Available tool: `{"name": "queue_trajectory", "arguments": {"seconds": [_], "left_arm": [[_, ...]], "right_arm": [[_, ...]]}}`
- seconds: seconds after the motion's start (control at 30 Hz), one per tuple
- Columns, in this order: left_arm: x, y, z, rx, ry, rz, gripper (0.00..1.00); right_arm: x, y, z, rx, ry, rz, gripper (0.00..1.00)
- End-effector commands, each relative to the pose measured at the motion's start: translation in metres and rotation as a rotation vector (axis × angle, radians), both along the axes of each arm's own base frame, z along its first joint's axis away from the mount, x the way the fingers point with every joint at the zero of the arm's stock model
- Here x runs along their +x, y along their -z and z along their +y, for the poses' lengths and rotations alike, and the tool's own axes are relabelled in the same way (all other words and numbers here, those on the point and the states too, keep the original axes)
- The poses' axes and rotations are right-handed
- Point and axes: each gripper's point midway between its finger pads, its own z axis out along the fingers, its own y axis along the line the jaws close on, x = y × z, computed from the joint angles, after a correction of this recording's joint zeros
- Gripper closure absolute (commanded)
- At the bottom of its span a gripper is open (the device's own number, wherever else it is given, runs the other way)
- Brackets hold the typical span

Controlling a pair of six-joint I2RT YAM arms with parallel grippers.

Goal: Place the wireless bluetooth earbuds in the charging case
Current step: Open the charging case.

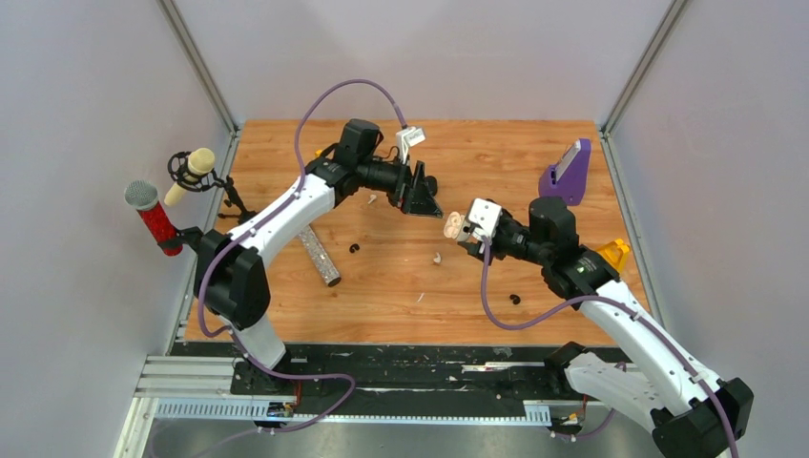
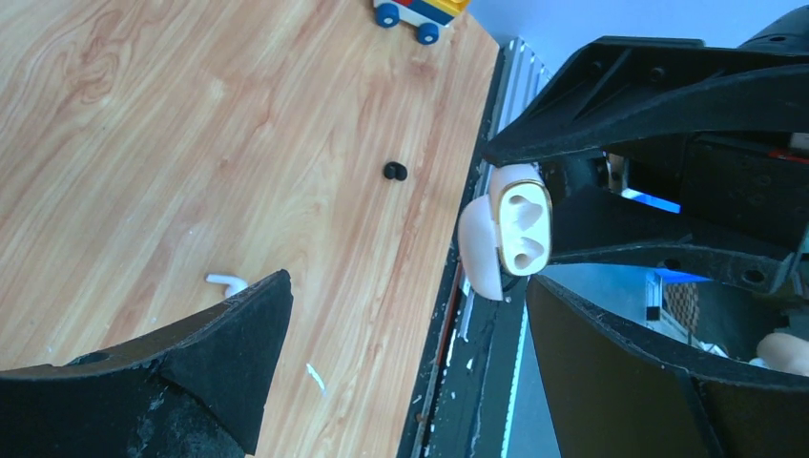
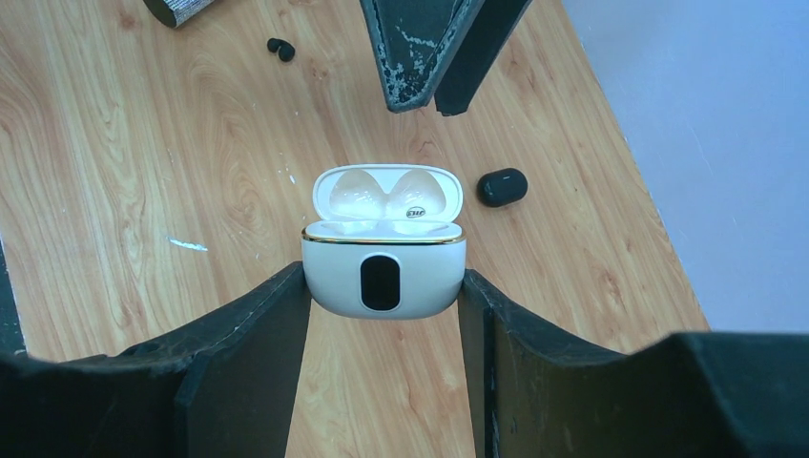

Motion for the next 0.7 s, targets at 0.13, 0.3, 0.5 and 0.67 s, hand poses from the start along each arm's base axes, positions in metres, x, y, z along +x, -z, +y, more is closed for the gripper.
{"name": "queue_trajectory", "arguments": {"seconds": [0.13, 0.3, 0.5, 0.67], "left_arm": [[-0.025, -0.022, -0.009, -0.06, 0.072, -0.064, 0.0], [-0.032, -0.005, -0.018, -0.033, 0.097, -0.033, 0.01], [-0.034, -0.001, -0.021, -0.03, 0.102, -0.022, 0.06], [-0.033, -0.005, -0.023, -0.037, 0.103, -0.026, 0.14]], "right_arm": [[0.013, -0.02, 0.003, 0.045, 0.039, -0.06, 1.0], [0.018, -0.022, 0.0, 0.047, 0.068, -0.075, 1.0], [0.016, -0.021, 0.001, 0.051, 0.061, -0.076, 1.0], [0.009, -0.017, 0.004, 0.048, 0.023, -0.06, 1.0]]}}
